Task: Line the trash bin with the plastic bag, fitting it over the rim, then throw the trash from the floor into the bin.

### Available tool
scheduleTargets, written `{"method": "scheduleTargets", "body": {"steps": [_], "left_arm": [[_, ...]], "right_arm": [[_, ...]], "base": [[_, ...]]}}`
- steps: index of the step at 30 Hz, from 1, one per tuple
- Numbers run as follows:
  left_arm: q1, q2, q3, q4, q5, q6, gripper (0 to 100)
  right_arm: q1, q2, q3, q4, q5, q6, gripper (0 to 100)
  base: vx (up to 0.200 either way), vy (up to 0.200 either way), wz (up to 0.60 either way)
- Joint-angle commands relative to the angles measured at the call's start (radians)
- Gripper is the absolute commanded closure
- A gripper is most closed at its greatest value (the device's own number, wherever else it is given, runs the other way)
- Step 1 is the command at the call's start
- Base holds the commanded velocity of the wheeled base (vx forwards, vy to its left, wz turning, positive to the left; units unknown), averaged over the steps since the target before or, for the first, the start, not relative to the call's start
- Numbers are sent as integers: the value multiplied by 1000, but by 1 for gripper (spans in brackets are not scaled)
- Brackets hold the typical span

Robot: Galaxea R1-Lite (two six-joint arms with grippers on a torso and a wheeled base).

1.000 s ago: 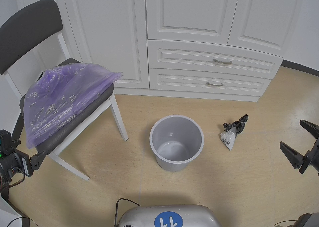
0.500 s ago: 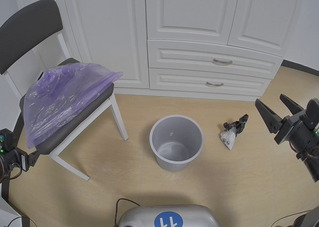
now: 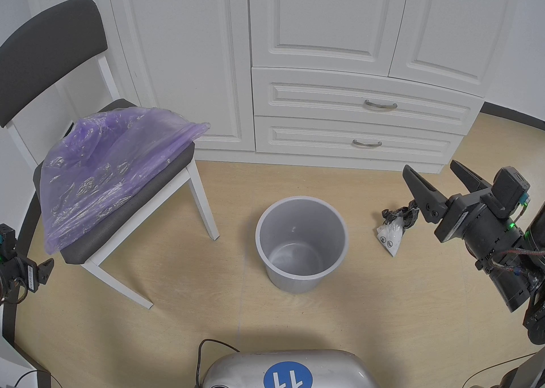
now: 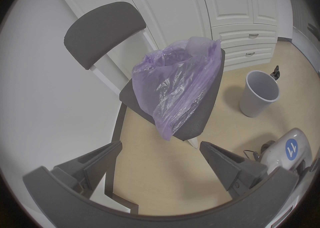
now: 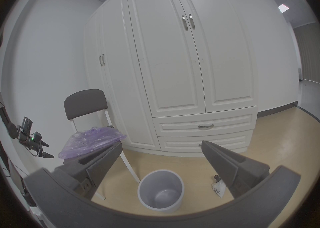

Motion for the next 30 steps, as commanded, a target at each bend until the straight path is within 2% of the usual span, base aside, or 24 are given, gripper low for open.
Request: {"method": "scheduleTargets", "body": {"steps": [1,10,16,22,30], "left_arm": [[7,100,16,-78,3,0,0],[11,238,57,-293,6,-9,0],[16,295,74,-392,8,-9,0],[23,344,69,-432,9,-11,0],[13,423,97,-621,31,-49,0]], "right_arm": [[2,50,-18,-53,-21,1,0],[2,129,-23,-272,-29,-8,0],[2,139,-31,-289,-27,-8,0],[3,134,-43,-289,-26,-7,0],[9,136,-43,-289,-27,-10,0]], "base": [[0,0,0],[0,0,0],[0,0,0],[0,0,0],[0,0,0]]}}
